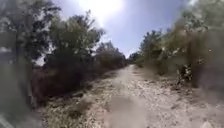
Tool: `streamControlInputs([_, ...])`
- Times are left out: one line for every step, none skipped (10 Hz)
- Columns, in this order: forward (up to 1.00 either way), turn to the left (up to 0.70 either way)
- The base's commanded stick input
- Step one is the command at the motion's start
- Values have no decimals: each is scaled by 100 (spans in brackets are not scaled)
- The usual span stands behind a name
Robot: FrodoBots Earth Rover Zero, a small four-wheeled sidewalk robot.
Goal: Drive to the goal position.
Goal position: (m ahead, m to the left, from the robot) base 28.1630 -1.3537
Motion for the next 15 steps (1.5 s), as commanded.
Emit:
streamControlInputs([70,0])
streamControlInputs([70,0])
streamControlInputs([70,0])
streamControlInputs([70,0])
streamControlInputs([70,0])
streamControlInputs([70,0])
streamControlInputs([70,0])
streamControlInputs([70,0])
streamControlInputs([70,0])
streamControlInputs([70,0])
streamControlInputs([70,0])
streamControlInputs([70,0])
streamControlInputs([70,-3])
streamControlInputs([70,-35])
streamControlInputs([70,-35])
